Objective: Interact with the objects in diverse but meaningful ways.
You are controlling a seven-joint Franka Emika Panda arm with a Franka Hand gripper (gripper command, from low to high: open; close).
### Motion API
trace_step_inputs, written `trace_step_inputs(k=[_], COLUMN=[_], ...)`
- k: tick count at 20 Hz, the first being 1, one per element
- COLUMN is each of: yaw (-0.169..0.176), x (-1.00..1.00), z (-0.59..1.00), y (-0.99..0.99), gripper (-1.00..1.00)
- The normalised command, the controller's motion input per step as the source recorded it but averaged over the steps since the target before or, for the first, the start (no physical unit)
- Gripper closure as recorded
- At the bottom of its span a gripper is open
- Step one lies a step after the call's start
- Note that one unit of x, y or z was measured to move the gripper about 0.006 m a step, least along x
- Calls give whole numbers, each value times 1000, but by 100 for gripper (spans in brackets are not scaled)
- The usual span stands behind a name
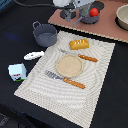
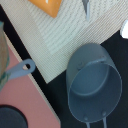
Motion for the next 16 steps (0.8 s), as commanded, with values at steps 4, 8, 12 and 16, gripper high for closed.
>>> trace_step_inputs(k=[4,8,12,16], yaw=[34,18,3,1], x=[-1000,-1000,-987,-949], z=[-107,-141,-273,-364], y=[0,52,129,106], gripper=[-100,-100,-100,-100])
